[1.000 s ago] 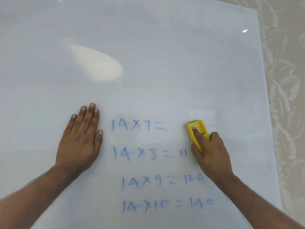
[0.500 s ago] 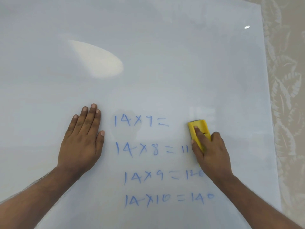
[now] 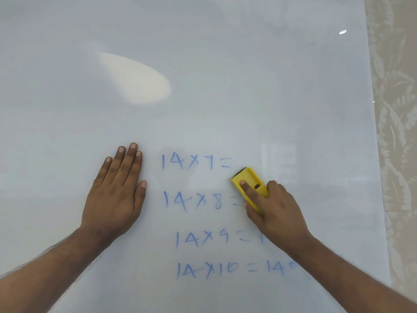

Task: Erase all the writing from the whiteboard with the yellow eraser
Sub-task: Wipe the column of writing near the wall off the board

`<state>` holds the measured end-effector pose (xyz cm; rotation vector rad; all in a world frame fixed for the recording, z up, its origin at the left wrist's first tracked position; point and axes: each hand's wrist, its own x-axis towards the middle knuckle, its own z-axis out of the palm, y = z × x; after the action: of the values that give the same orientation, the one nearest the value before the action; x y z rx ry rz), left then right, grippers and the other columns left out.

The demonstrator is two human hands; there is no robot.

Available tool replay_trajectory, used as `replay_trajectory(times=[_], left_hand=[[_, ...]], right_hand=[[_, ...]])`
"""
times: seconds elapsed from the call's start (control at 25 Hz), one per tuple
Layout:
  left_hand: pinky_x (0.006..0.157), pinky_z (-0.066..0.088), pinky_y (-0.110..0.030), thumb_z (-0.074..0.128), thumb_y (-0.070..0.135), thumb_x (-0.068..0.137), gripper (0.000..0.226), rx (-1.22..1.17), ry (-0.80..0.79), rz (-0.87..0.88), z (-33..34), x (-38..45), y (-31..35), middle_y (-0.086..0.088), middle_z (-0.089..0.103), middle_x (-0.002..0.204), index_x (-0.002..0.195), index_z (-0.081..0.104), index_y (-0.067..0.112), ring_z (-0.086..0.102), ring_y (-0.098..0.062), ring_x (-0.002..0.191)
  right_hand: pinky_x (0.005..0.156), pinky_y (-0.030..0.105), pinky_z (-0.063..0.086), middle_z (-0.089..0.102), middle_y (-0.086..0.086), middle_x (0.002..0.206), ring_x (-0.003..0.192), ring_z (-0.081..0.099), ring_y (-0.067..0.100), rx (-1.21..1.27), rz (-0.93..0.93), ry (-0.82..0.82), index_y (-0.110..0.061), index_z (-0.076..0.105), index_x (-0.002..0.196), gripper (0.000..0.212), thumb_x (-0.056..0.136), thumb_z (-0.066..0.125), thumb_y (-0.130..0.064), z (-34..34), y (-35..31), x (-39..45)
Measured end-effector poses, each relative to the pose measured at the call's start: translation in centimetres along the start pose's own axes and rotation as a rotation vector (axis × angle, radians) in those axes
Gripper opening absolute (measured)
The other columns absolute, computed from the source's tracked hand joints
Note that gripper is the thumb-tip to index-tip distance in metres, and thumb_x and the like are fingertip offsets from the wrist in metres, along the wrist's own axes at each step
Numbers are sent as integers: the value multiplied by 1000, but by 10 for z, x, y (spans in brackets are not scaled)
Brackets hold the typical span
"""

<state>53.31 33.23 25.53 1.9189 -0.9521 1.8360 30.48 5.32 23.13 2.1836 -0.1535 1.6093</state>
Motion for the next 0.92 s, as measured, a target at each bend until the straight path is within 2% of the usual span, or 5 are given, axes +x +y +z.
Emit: replay_trajectory(times=[0.2,0.48,0.6,0.72,0.92], left_hand=[[129,10,-42,28,31,105,62,-6,14,0,0,0,2,-9,17,170,160,21,4,15,-25,158],[129,11,-42,27,34,105,63,-9,-13,40,1,-9,-8,-7,14,171,160,20,5,12,-22,159],[129,11,-43,27,33,105,63,0,-13,37,1,-10,-8,-7,13,171,160,19,5,11,-22,159],[129,12,-43,28,33,105,63,-9,-10,33,0,-10,-7,-7,14,171,160,19,6,12,-22,159],[129,12,-42,28,34,105,63,-16,-22,51,-1,-10,-11,-7,15,171,160,20,6,12,-22,159]], right_hand=[[60,36,45,42,13,90,77,46,32,130,328,111,-25,51,137,47,92,58,-35,4,-22,53],[55,32,35,39,7,82,66,42,27,-1,-98,-22,-27,50,138,48,92,50,-39,3,-19,5],[54,33,40,38,9,81,68,44,29,46,104,56,-25,52,137,48,90,62,-32,-2,-8,25],[63,38,47,42,13,90,79,47,33,153,315,94,-26,50,138,47,92,58,-34,0,-31,58],[57,35,43,44,9,86,71,44,27,86,-71,6,-25,50,137,48,91,52,-38,9,-72,37]])
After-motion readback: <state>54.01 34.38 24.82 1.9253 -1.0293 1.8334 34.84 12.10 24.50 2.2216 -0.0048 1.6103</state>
